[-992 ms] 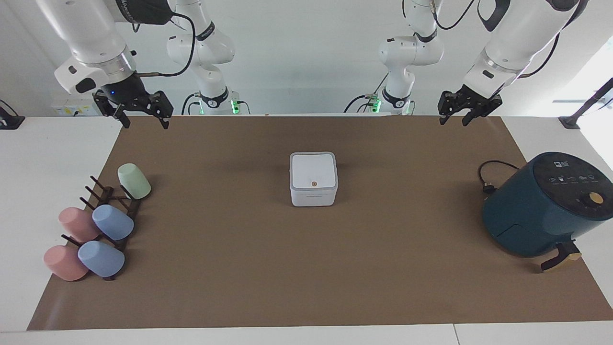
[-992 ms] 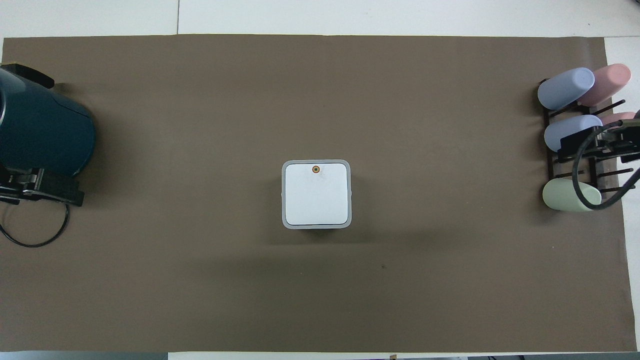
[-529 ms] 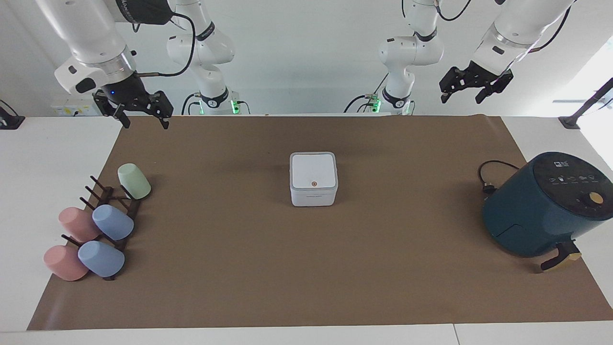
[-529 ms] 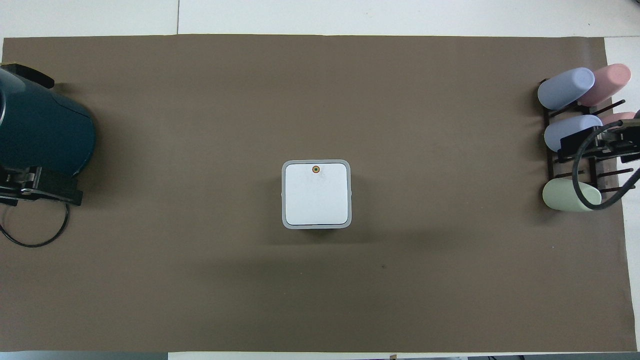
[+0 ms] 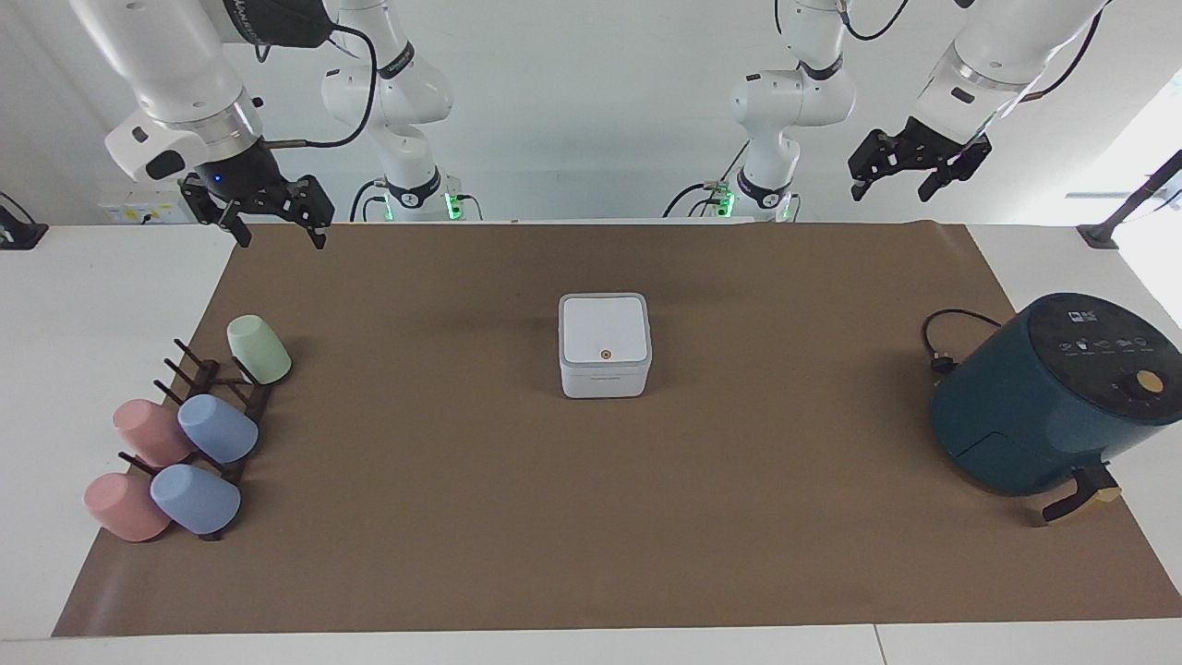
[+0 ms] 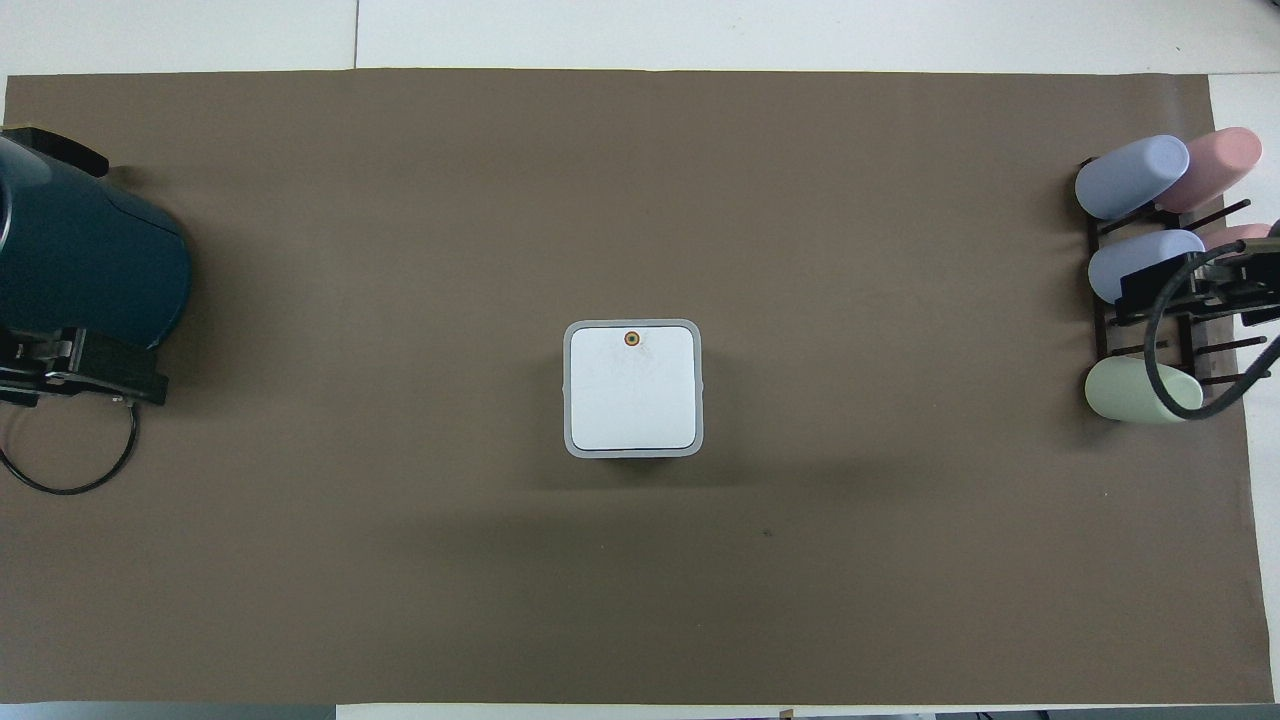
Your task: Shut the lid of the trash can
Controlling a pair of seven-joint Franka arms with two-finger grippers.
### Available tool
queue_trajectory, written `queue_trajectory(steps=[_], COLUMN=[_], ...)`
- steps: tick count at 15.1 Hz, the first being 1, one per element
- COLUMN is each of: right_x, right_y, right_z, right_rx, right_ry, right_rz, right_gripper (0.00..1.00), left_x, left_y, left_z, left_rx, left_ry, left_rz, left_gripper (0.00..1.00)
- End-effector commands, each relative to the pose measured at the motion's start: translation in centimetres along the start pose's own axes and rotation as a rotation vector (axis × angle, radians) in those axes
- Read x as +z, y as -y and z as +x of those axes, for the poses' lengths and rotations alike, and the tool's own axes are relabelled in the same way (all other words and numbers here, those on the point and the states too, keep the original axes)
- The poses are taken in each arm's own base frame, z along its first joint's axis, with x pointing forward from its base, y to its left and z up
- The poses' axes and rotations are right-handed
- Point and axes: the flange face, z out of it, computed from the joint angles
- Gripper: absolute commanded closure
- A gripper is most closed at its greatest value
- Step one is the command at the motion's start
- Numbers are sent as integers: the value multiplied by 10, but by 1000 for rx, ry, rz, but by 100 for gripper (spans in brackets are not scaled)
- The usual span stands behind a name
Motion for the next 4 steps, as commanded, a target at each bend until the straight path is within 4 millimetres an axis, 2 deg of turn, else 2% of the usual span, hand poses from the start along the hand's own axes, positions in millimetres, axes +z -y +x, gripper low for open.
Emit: queue_trajectory(steps=[1, 4], right_x=[0, 0], right_y=[-2, -3], right_z=[-3, -3], right_rx=[-10, -9], right_ry=[-2, -2], right_rz=[1, 1], right_gripper=[0, 0], left_x=[-3, -3], left_y=[-3, -4], left_z=[-3, -3], left_rx=[4, 5], left_ry=[-16, -16], left_rz=[-3, -3], left_gripper=[0, 0])
